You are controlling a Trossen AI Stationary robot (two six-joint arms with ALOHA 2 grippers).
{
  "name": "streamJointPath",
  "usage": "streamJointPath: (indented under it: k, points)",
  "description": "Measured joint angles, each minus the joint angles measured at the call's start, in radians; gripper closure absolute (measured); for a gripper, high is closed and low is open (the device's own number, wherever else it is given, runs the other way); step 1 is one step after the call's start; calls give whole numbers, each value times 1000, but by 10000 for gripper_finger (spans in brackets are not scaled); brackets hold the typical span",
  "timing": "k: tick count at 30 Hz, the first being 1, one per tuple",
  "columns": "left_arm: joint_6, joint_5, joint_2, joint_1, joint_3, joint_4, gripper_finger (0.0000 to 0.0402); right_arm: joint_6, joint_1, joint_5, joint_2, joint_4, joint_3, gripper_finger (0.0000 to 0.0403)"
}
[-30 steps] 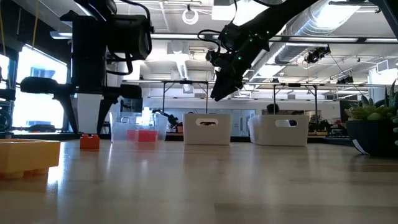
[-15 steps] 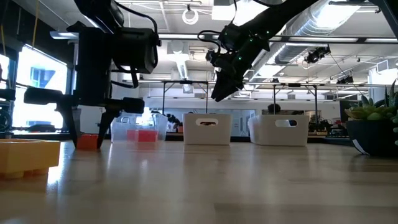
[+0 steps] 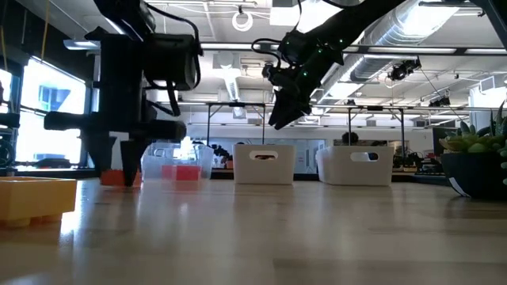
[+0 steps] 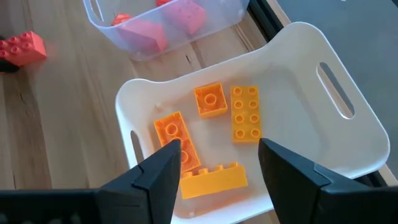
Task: Sort & place blocks by color
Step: Put the orange game piece into the transparent bin
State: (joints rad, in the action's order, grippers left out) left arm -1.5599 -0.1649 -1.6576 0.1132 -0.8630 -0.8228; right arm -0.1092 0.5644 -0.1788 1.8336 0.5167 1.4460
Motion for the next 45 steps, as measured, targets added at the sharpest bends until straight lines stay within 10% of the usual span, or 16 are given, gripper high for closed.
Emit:
streamJointPath:
  k: [18,31,45]
  points:
    - [627,-256,366,316,-3,101,288,210,-64,0,0,-14,0,201]
    - [1077,-20,351,635,-3,368,278,400,-177,21,0,-40,0,201]
    - [1329,9,351,771,-3,411,260,607,-281,158,0,-89,0,201]
